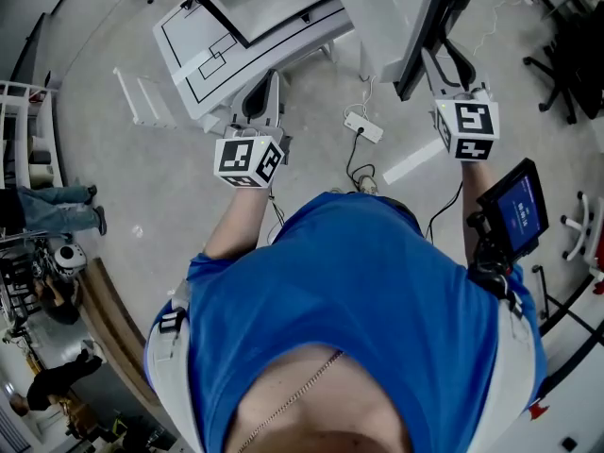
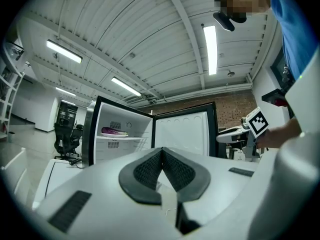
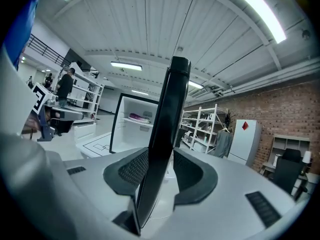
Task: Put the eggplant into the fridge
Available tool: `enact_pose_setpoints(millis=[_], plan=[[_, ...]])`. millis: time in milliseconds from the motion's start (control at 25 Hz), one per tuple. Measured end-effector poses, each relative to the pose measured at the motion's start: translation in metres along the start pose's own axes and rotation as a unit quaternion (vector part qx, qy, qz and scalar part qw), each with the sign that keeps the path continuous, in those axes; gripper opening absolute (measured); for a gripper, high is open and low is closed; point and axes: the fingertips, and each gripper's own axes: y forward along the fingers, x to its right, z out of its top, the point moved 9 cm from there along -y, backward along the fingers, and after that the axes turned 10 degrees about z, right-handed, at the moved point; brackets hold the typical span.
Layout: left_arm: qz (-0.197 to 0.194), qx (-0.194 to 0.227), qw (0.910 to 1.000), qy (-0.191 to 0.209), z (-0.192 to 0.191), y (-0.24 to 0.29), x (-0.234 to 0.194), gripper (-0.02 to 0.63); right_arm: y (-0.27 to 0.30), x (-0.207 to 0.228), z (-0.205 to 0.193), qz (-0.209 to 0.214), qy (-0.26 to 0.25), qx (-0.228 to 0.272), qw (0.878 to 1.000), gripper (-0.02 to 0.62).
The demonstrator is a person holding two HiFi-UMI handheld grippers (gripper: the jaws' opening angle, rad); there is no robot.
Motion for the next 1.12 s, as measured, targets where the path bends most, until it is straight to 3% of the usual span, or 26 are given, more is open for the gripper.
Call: enact_pose_setpoints(millis=[440, 1120], plan=[[0.039, -0.004, 0.9992, 0.01, 0.01, -0.035, -0.012, 0.008, 0.012, -0.051, 0.025, 0.078, -0.023, 0.029, 0.996, 0.16], [0.128, 0.001, 0.9916, 0.015, -0.007, -0.055, -0.072, 0.008, 0.111, -0.121, 0.039, 0.186, -0.062, 0.078, 0.977, 0.16]])
